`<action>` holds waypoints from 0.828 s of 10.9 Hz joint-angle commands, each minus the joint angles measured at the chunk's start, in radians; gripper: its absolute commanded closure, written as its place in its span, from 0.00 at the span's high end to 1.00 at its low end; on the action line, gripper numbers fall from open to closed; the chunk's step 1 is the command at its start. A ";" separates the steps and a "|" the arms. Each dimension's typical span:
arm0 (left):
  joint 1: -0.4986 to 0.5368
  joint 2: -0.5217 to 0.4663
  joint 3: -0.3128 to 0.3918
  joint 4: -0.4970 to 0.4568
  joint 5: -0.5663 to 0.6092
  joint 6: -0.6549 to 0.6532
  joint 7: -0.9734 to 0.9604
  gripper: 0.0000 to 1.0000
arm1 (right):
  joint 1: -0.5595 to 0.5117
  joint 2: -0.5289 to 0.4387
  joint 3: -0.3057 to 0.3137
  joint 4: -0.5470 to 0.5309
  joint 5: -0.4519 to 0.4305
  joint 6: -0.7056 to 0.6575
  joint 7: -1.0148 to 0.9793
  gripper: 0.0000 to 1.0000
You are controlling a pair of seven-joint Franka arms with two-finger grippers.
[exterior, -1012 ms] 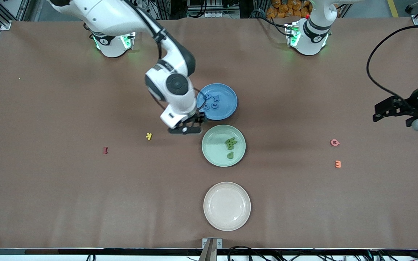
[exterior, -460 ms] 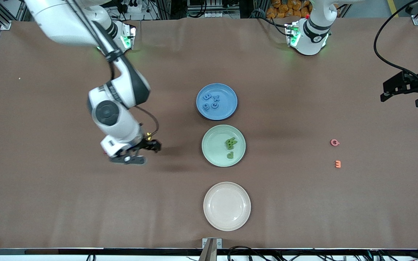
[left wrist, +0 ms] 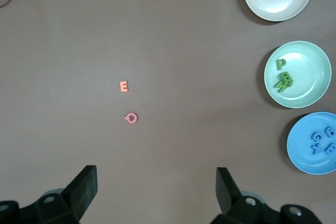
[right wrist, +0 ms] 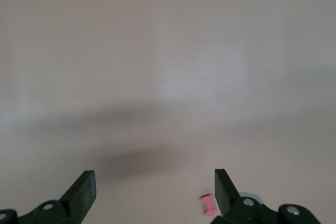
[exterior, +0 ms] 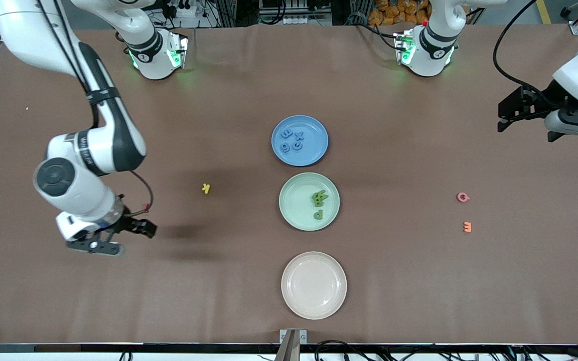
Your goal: Sort letters by color into matching plates
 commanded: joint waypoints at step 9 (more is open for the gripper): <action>0.012 -0.124 0.014 -0.156 0.021 0.011 -0.049 1.00 | -0.040 -0.209 -0.117 0.137 0.000 -0.369 -0.384 1.00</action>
